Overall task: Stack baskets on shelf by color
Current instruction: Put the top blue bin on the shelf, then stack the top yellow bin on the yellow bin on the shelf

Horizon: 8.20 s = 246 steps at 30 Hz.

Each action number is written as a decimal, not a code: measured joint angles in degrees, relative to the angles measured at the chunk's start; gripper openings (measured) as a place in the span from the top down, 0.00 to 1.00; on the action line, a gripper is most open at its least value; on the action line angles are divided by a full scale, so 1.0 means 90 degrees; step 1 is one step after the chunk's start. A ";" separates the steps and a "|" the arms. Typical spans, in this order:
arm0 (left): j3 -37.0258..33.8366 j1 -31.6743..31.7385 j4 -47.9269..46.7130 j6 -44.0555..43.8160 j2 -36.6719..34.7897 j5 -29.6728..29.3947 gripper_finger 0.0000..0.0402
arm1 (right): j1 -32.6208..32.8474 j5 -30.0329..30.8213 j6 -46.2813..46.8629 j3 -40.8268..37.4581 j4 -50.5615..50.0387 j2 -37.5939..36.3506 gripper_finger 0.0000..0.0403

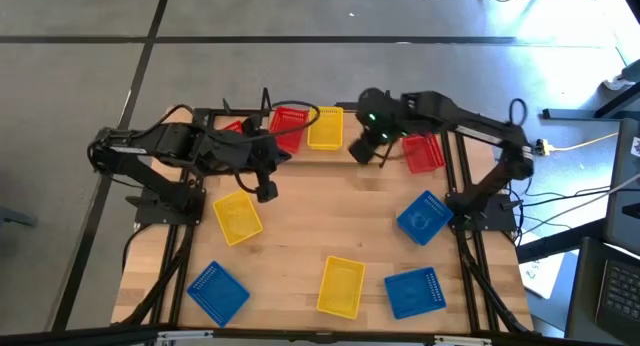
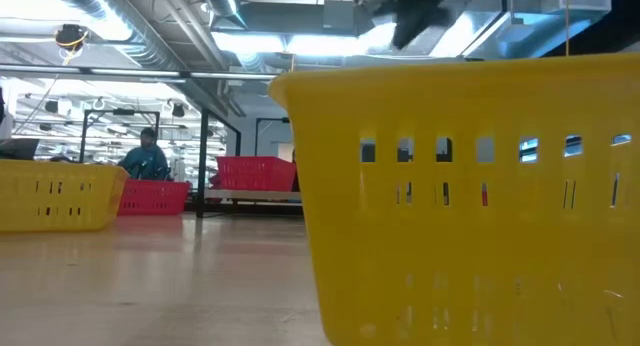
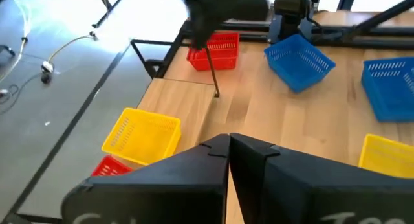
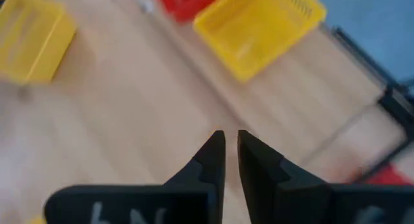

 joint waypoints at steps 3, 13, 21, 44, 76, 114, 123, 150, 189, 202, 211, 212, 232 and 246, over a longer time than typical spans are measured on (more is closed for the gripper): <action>0.0003 0.0034 -0.0185 -0.0299 0.0012 0.0002 0.99 | 0.0526 0.0018 0.0273 0.0002 -0.0761 -0.0269 0.90; -0.0001 0.0279 -0.0305 -0.0914 0.0015 0.0012 0.99 | 0.2057 0.0053 0.0725 -0.0018 -0.1892 -0.0800 0.92; -0.0001 0.0436 -0.0273 -0.1139 0.0015 0.0006 0.99 | 0.3098 -0.0547 0.1847 -0.1327 -0.1902 -0.1633 0.98; -0.0001 0.0437 -0.0230 -0.1163 0.0015 0.0003 0.99 | 0.3387 -0.2470 0.2523 -0.4971 0.0866 -0.2127 0.76; -0.0001 0.0433 -0.0232 -0.1251 0.0015 0.0051 0.99 | 0.2949 -0.1873 0.3736 -0.6258 0.1999 -0.2127 0.75; -0.0001 0.0432 -0.0232 -0.0792 0.0015 0.1539 0.99 | 0.2947 -0.1292 0.3057 -0.5934 0.2183 -0.0721 0.99; -0.0001 0.0435 -0.0232 -0.0792 0.0015 0.1537 0.99 | 0.2968 -0.1314 0.3119 -0.4022 0.0544 -0.0721 1.00; -0.0001 0.0437 -0.0290 -0.0629 0.0016 0.1759 0.99 | 0.2372 0.1071 0.0591 -0.0595 -0.1902 -0.0639 1.00; -0.0001 0.0995 -0.0305 -0.1093 0.0018 0.1700 0.99 | -0.1224 0.0135 -0.5079 -0.0308 0.0286 0.2391 1.00; -0.0001 0.0993 -0.0305 -0.1091 0.0018 0.1700 0.99 | -0.1370 -0.0202 -0.5113 -0.0313 0.0492 0.2565 0.98; -0.0001 0.0993 -0.0307 -0.1091 0.0018 0.1700 0.99 | -0.1407 -0.0212 -0.5096 -0.0313 0.0481 0.2565 0.89; -0.0001 0.0993 -0.0305 -0.1091 0.0018 0.1702 0.99 | -0.1407 -0.0211 -0.5096 -0.0313 0.0481 0.2565 0.88; -0.0003 0.0883 -0.2403 -0.2412 0.0018 0.2264 0.94 | -0.0757 -0.0149 -0.4527 -0.0313 -0.0023 0.1314 0.81; -0.0001 -0.0363 -0.3184 -0.4974 0.0394 0.2768 0.96 | 0.0387 -0.0156 -0.3738 -0.0311 0.0145 -0.0569 0.80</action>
